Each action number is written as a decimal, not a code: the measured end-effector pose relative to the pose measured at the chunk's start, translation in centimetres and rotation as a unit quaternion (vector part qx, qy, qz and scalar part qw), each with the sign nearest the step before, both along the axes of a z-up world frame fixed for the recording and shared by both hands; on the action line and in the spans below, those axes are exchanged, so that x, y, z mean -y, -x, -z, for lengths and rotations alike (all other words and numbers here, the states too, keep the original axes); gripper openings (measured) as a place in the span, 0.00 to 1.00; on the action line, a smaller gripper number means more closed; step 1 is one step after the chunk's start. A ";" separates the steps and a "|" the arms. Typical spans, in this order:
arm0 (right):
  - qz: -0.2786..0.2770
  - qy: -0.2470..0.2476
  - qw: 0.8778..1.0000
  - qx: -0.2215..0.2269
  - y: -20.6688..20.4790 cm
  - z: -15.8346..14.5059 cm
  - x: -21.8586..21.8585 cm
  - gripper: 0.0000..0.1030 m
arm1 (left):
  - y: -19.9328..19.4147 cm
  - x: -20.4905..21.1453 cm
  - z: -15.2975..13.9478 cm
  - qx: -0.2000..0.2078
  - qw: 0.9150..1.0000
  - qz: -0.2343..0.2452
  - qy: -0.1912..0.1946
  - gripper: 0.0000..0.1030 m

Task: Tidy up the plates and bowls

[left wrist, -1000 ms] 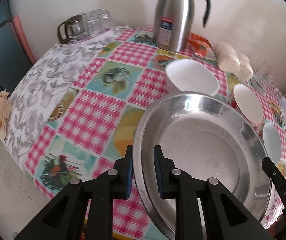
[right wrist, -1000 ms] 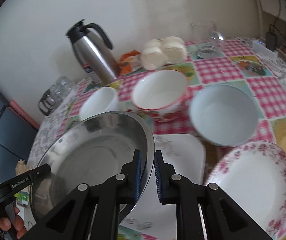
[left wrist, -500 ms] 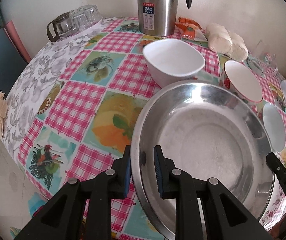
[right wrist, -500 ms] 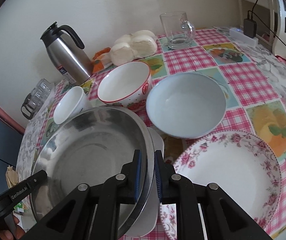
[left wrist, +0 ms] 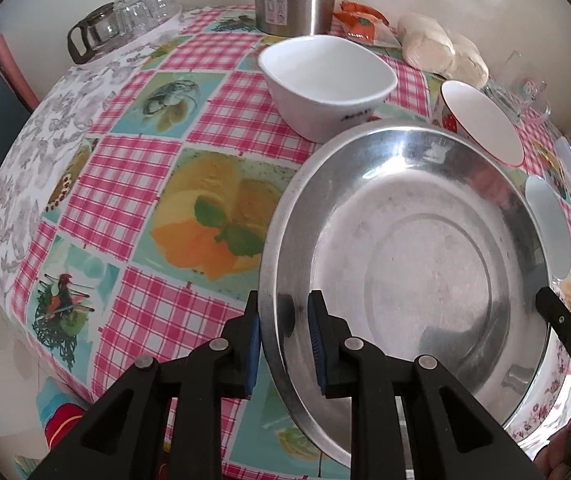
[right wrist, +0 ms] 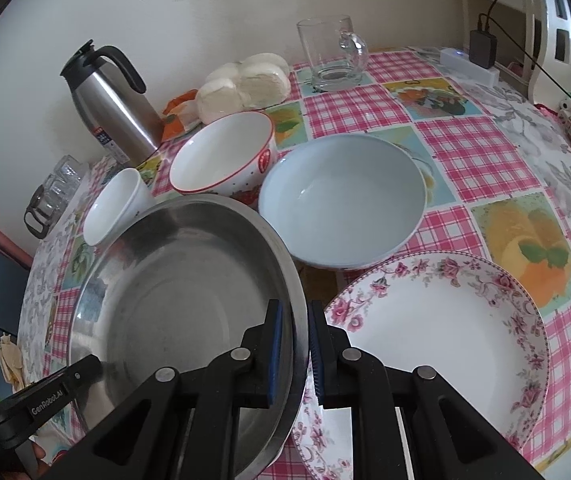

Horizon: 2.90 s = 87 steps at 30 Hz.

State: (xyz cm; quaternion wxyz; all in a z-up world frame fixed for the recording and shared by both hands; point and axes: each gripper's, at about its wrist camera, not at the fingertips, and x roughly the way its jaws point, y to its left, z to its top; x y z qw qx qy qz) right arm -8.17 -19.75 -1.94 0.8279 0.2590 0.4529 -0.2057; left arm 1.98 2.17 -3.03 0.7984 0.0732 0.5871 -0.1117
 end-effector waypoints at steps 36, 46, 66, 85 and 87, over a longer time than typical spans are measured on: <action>-0.001 0.047 0.998 -0.038 -0.1 -0.2 -1.1 0.18 | 0.3 -0.1 -0.1 -0.010 1.000 0.008 0.022 0.41; -0.010 0.115 0.993 -0.010 -0.3 -2.2 -2.2 0.57 | 0.1 -0.6 -1.1 0.024 1.000 0.000 0.007 0.64; -0.047 0.158 0.986 0.030 -0.8 -3.4 -4.4 0.94 | 0.2 -1.0 -2.4 0.090 0.996 0.000 -0.002 0.93; -0.065 0.188 0.979 0.050 -0.2 -4.6 -5.4 1.00 | 1.1 -0.5 -3.9 0.132 0.991 0.007 0.024 0.96; -0.066 0.190 0.978 0.051 0.0 -4.7 -5.3 1.00 | 1.4 -0.3 -4.1 0.135 0.990 0.008 0.032 0.96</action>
